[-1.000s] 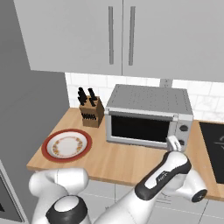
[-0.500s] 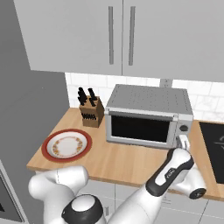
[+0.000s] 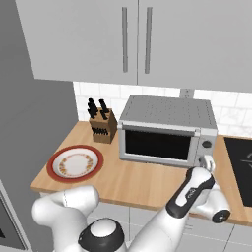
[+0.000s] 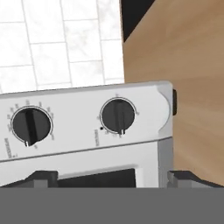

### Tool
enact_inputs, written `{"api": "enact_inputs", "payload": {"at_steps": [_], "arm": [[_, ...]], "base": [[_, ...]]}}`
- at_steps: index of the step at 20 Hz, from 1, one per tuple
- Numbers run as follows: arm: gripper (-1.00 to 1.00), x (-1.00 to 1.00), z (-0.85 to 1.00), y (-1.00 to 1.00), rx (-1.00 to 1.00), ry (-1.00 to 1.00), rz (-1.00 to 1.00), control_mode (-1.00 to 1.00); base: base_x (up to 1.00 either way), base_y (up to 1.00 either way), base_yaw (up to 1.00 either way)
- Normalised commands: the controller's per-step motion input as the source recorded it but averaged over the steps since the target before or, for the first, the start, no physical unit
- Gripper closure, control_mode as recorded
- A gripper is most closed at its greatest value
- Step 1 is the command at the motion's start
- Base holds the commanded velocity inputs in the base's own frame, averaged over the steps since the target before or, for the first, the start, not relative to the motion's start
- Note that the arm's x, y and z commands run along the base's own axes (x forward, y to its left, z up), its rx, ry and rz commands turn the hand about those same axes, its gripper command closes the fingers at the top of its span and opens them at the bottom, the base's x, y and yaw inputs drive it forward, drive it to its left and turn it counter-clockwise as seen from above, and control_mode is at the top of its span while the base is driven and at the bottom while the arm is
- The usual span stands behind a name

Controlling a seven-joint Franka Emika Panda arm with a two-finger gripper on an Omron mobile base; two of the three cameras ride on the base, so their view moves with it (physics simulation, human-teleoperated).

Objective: Pick up the kebab skewer and baguette bread, and place them inside the toaster oven. Close the toaster oven door and start by setting the timer.

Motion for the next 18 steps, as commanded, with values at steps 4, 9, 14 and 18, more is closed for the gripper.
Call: {"api": "enact_inputs", "payload": {"at_steps": [4, 9, 14, 18], "arm": [[-1.0, 0.29, 0.0, -0.11, 0.1, 0.03, 0.0, -1.0], [-1.0, 0.19, -0.02, -0.1, 0.12, 0.0, -0.01, -1.0], [-1.0, 0.21, -0.13, 0.0, 0.11, 0.0, -0.04, -1.0], [-1.0, 0.22, -0.12, 0.0, 0.06, 0.0, -0.04, -1.0]], "base": [[0.0, 0.0, 0.0], [0.0, 0.0, 0.0], [0.0, 0.0, 0.0], [0.0, 0.0, 0.0]]}}
